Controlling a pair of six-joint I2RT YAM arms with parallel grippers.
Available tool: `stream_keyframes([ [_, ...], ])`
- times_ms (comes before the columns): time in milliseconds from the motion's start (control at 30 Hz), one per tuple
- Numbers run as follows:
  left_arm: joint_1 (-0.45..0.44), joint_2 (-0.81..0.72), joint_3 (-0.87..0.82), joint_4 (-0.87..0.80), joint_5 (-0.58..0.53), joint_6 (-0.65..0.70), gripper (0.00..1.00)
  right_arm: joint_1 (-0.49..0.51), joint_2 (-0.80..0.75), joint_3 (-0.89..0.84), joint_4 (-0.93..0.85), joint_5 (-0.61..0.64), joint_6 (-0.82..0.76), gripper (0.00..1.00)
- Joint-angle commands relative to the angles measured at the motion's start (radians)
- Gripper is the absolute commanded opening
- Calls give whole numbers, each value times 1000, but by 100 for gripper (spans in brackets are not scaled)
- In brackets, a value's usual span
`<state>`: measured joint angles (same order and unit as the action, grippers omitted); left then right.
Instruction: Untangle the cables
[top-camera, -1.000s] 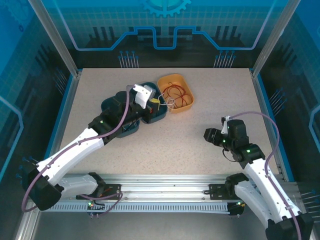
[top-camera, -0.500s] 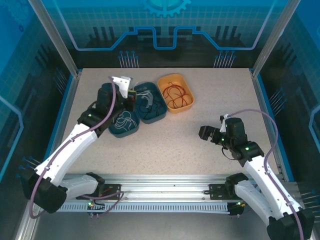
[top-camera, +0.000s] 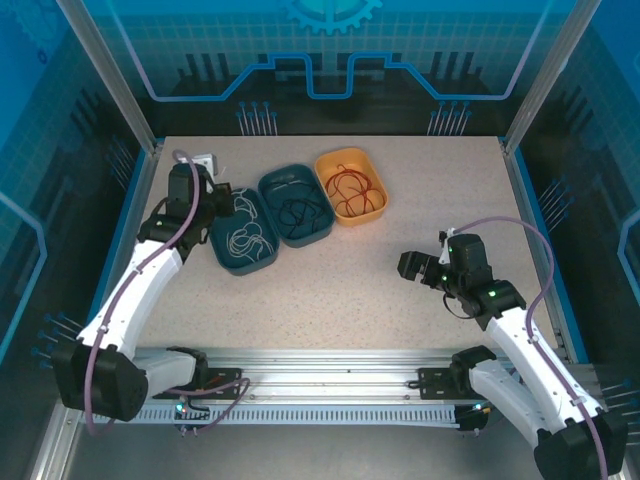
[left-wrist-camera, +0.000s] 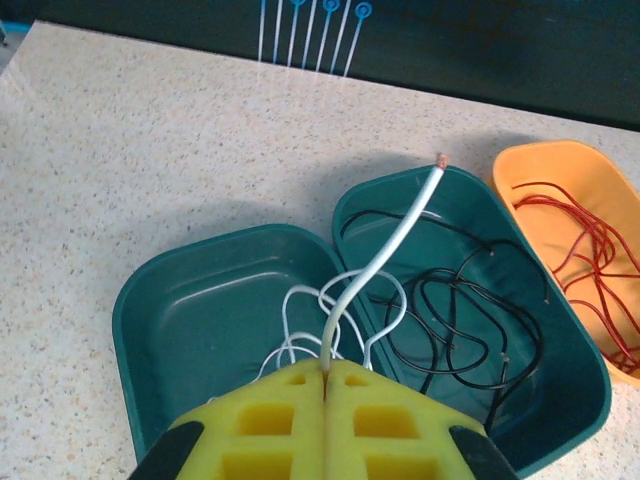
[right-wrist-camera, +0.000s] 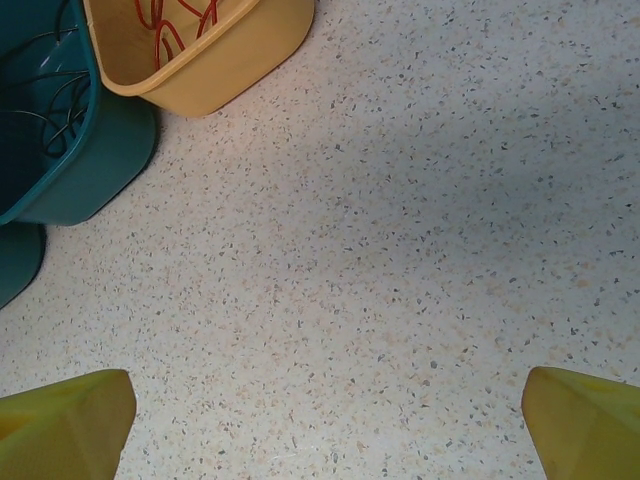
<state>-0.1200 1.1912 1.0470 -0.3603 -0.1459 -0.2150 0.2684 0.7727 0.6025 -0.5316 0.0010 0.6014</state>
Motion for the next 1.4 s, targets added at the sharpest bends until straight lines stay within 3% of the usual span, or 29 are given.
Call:
stream_keyframes([
  [0, 31, 27, -38, 70, 47, -58, 0, 15, 1, 26, -7, 14, 9, 100],
  [267, 62, 102, -86, 139, 65, -108, 0, 19, -9, 11, -2, 13, 18, 100],
  [500, 84, 178, -116, 214, 147, -152, 0, 20, 0, 11, 9, 7, 15, 100],
  [600, 85, 208, -111, 205, 153, -162, 5, 24, 4, 11, 14, 4, 17, 100],
  [933, 88, 172, -123, 147, 129, -188, 49, 26, 2, 17, 7, 28, 7, 100],
  [1267, 88, -27, -155, 92, 46, -167, 81, 25, -13, 36, -13, 108, -26, 100],
  [1367, 88, -97, -178, 87, -13, -160, 84, 25, -25, 44, -21, 140, -44, 100],
])
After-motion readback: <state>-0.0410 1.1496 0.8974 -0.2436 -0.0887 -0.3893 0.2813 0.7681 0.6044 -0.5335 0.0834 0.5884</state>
